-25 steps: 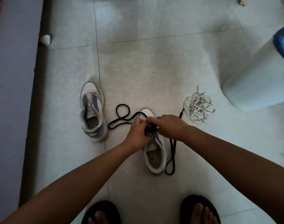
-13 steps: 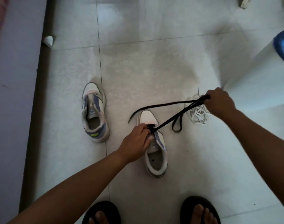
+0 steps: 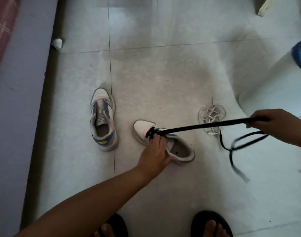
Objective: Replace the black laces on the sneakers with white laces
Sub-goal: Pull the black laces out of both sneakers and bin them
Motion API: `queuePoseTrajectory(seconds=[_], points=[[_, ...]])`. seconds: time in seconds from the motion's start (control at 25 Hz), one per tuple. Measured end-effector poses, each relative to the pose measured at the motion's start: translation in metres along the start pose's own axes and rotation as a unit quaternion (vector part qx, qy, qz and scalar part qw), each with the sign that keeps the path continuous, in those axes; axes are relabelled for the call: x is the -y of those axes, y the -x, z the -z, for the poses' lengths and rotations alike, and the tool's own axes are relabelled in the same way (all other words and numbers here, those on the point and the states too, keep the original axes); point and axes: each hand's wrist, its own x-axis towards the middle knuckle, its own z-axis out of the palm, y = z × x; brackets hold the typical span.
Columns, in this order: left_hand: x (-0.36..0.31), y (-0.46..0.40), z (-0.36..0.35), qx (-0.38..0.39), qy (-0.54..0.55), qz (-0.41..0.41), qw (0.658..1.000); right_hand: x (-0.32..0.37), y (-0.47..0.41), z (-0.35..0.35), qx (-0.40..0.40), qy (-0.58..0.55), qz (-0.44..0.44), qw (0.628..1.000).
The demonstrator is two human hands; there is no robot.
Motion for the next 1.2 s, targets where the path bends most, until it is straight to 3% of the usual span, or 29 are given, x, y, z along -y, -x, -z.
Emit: queuePoseTrajectory(seconds=[0.08, 0.16, 0.24, 0.36, 0.44, 0.48, 0.56, 0.64, 0.76, 0.84, 1.04, 1.2], points=[[-0.013, 0.004, -0.007, 0.000, 0.083, 0.058, 0.995, -0.006, -0.001, -0.001, -0.057, 0.070, -0.030, 0.995], [-0.016, 0.011, -0.002, 0.008, 0.152, 0.027, 0.988, 0.000, -0.005, -0.015, -0.148, 0.049, 0.011, 0.988], [-0.002, 0.012, 0.010, -0.019, 0.156, 0.014, 0.988, 0.012, -0.009, -0.038, -0.179, 0.018, 0.084, 0.980], [0.031, -0.002, 0.027, -0.033, 0.052, 0.028, 0.998, 0.040, -0.008, -0.081, -0.103, 0.021, 0.190, 0.976], [0.041, -0.013, 0.035, 0.025, -0.022, -0.030, 0.999, 0.060, 0.001, -0.119, 0.007, 0.061, 0.215, 0.975], [0.041, -0.018, 0.038, 0.039, -0.058, -0.084, 0.994, 0.067, 0.005, -0.138, 0.020, 0.111, 0.211, 0.971], [0.039, -0.023, 0.040, 0.034, -0.113, -0.178, 0.977, 0.079, 0.013, -0.161, -0.014, 0.198, 0.210, 0.957], [0.038, -0.026, 0.042, 0.034, -0.157, -0.232, 0.960, 0.086, 0.017, -0.165, -0.054, 0.208, 0.244, 0.946], [0.037, -0.031, 0.044, 0.035, -0.206, -0.260, 0.943, 0.087, 0.015, -0.169, -0.087, 0.229, 0.319, 0.916], [0.033, -0.035, 0.042, 0.042, -0.216, -0.264, 0.939, 0.086, 0.011, -0.168, -0.065, 0.213, 0.309, 0.925], [0.031, -0.026, 0.025, 0.101, -0.024, -0.114, 0.988, 0.071, 0.008, -0.163, -0.112, 0.179, 0.297, 0.931], [0.038, -0.014, 0.029, 0.153, 0.196, -0.046, 0.968, 0.054, -0.001, -0.163, -0.112, 0.152, 0.327, 0.926]])
